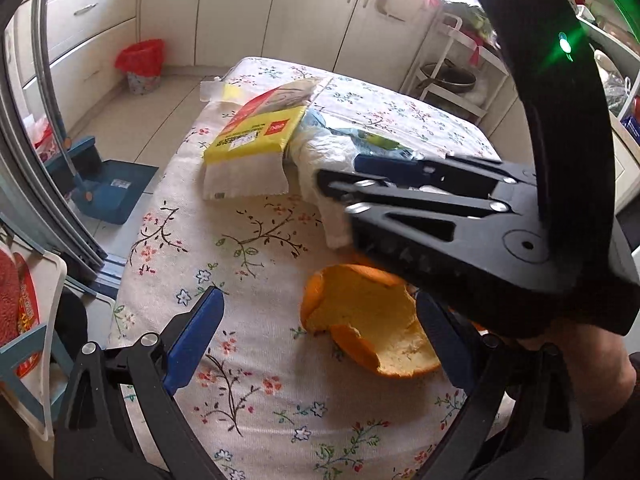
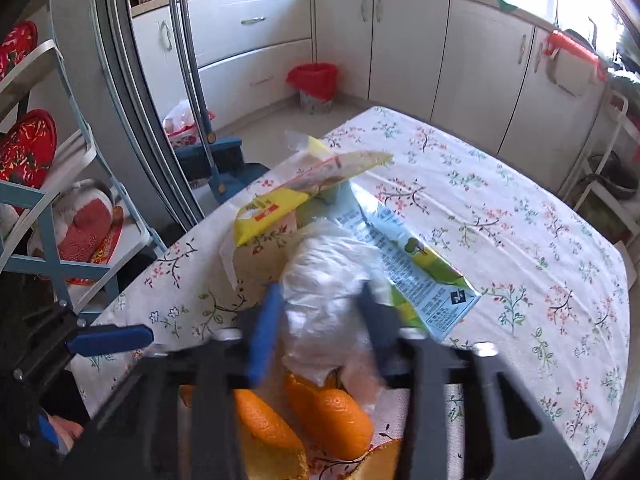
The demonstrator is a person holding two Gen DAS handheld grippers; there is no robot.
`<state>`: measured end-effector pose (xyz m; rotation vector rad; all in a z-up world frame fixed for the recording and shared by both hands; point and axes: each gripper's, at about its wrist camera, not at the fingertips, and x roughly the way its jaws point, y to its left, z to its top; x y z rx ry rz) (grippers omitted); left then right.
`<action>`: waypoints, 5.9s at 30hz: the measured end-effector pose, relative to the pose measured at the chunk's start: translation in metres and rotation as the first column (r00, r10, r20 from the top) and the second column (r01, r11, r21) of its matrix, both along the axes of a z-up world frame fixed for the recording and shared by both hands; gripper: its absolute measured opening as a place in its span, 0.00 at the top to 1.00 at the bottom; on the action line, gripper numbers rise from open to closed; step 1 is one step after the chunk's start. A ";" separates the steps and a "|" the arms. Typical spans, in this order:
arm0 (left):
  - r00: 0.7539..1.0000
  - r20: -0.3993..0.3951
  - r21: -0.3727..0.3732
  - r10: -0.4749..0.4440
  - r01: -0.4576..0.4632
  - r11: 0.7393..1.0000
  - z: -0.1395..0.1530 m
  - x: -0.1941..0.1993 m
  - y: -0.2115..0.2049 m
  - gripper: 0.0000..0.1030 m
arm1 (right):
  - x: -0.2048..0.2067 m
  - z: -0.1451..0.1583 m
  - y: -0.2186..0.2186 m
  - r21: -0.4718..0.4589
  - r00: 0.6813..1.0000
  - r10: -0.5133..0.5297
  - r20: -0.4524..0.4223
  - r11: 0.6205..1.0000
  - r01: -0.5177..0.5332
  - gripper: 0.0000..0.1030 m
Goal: Collect trash
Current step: 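Close the right tool on the white plastic bag, then close the left tool on an orange peel while the right tool lifts the plastic bag, then lift the orange peel with the left tool while the right tool holds the plastic bag, then carry the peel and plastic bag over the yellow bucket with both tools, then open the left tool then the right tool over the yellow bucket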
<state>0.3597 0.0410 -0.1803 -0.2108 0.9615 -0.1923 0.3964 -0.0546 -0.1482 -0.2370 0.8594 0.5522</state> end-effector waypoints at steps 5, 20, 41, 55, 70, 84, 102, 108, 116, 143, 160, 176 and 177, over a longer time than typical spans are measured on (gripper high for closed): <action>1.000 -0.004 -0.004 -0.001 0.001 1.000 -0.003 0.004 0.003 0.10 | 0.004 0.008 -0.016 0.081 0.999 -0.026 -0.026 0.996 0.028 0.92; 0.999 -0.006 0.062 -0.052 0.053 0.997 -0.010 0.004 -0.012 0.52 | -0.015 0.052 -0.084 0.355 0.992 -0.112 -0.058 0.926 0.126 0.92; 0.996 0.078 0.006 0.037 -0.037 0.999 0.007 -0.052 0.003 0.96 | -0.075 0.065 -0.135 0.427 0.976 -0.216 -0.041 0.879 0.212 0.92; 0.999 -0.025 -0.032 0.023 -0.023 0.999 -0.018 -0.047 0.001 0.75 | -0.111 0.062 -0.173 0.510 0.949 -0.305 -0.078 0.806 0.300 0.92; 0.996 0.068 -0.083 0.064 -0.058 0.995 0.003 -0.057 0.004 0.95 | -0.117 0.068 -0.172 0.513 0.949 -0.313 -0.038 0.809 0.287 0.92; 0.978 0.148 -0.190 0.146 -0.117 0.975 0.027 -0.102 0.036 0.95 | -0.146 0.059 -0.181 0.545 0.935 -0.347 -0.071 0.772 0.328 0.92; 0.981 0.161 -0.204 0.110 -0.076 0.976 0.028 -0.156 0.034 0.95 | -0.199 0.044 -0.185 0.575 0.930 -0.347 -0.120 0.740 0.350 0.92; 0.981 0.167 -0.205 0.102 -0.066 0.976 0.030 -0.173 0.036 0.95 | -0.223 0.037 -0.178 0.576 0.936 -0.324 -0.137 0.742 0.342 0.92; 0.981 0.169 -0.195 0.092 -0.058 0.979 0.029 -0.202 0.039 0.95 | -0.256 0.032 -0.171 0.579 0.944 -0.295 -0.150 0.748 0.326 0.92; 0.959 -0.105 0.102 -0.264 0.274 0.956 -0.027 -0.245 -0.047 0.51 | -0.304 -0.046 -0.123 0.331 0.886 -0.212 -0.413 0.871 0.363 0.59; 0.997 0.002 0.015 -0.081 0.081 0.997 -0.009 -0.227 -0.019 0.30 | -0.306 -0.035 -0.122 0.303 0.912 -0.277 -0.304 0.879 0.368 0.44; 0.998 0.068 -0.005 0.003 -0.003 1.000 0.003 -0.220 -0.014 0.25 | -0.312 -0.005 -0.101 0.295 0.955 -0.278 -0.100 0.909 0.295 0.35; 0.997 0.075 -0.002 0.004 -0.004 1.000 0.004 -0.219 -0.015 0.25 | -0.312 -0.004 -0.100 0.296 0.957 -0.275 -0.089 0.911 0.289 0.35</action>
